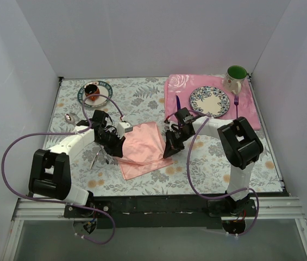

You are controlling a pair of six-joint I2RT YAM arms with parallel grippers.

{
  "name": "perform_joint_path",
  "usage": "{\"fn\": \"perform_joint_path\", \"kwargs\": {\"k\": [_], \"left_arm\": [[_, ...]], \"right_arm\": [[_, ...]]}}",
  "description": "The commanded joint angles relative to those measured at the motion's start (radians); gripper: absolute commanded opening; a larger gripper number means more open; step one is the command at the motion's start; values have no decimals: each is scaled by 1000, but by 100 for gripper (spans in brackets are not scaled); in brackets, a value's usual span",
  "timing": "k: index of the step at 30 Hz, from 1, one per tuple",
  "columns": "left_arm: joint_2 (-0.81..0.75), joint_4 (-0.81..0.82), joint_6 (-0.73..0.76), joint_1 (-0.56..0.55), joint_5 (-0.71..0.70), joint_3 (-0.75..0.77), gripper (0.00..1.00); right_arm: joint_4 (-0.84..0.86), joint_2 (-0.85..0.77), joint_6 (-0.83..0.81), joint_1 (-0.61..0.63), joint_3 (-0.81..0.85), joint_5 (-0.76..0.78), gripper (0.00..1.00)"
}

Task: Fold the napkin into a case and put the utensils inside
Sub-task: Fold the rectangle-folded napkin into the folded napkin.

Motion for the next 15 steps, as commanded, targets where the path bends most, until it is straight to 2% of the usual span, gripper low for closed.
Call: {"fn": "perform_joint_path", "kwargs": {"k": [1, 9, 15], "left_arm": [[-88, -48, 13, -6, 64, 62, 0], [-156, -137, 85, -26, 114, 92, 0], [-177, -163, 97, -62, 154, 101, 0]], "right_arm": [[54, -112, -52, -12, -10, -50, 1], [24, -236, -111, -42, -42, -58, 1], [-60, -284, -161, -53, -66, -46, 1]]}}
